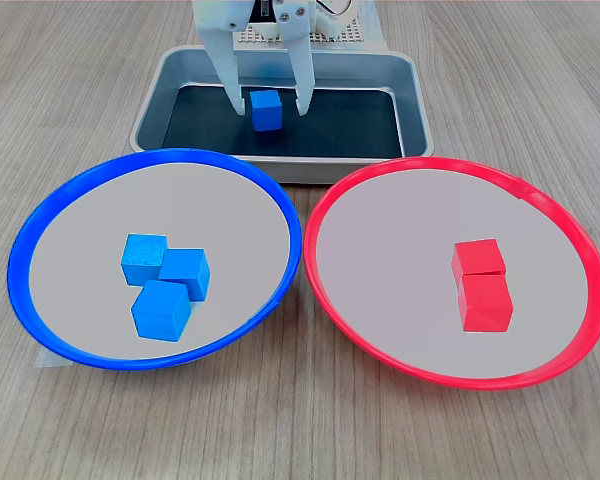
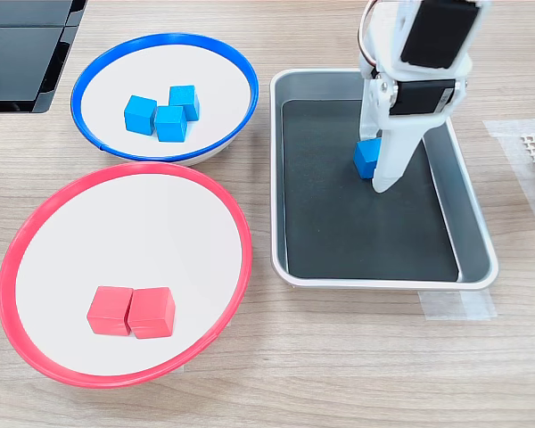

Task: Resolve any anomalies and move all blocks to matching dishes

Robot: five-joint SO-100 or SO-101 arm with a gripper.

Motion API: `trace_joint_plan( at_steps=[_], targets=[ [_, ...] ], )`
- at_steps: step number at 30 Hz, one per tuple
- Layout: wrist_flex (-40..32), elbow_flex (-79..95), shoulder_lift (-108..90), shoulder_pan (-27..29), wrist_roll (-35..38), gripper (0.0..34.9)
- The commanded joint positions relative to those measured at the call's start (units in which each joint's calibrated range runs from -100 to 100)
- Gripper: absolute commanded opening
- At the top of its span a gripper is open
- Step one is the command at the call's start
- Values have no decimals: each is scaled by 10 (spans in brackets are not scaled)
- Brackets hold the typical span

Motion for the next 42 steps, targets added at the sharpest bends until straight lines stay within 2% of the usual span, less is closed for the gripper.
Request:
trace_joint_plan(
  at_steps=[1,3,4,5,12,15,16,20,26,33,34,36,39,42],
  targets=[
    [-15,7,0,-1,2,156],
    [-24,9,1,-6,-1,63],
    [-28,9,3,-9,-3,30],
    [-32,9,3,-12,-5,12],
    [-13,-11,1,-20,-20,3],
    [67,-108,8,-46,-69,3],
    [115,-193,25,-62,-112,3],
    [173,-410,114,-68,-188,2],
    [141,-618,278,-24,-213,2],
    [50,-630,366,3,-189,2],
    [42,-623,369,4,-185,13],
    [28,-610,371,6,-183,102],
    [23,-602,365,5,-182,163],
    [21,-598,349,2,-185,162]
  ],
)
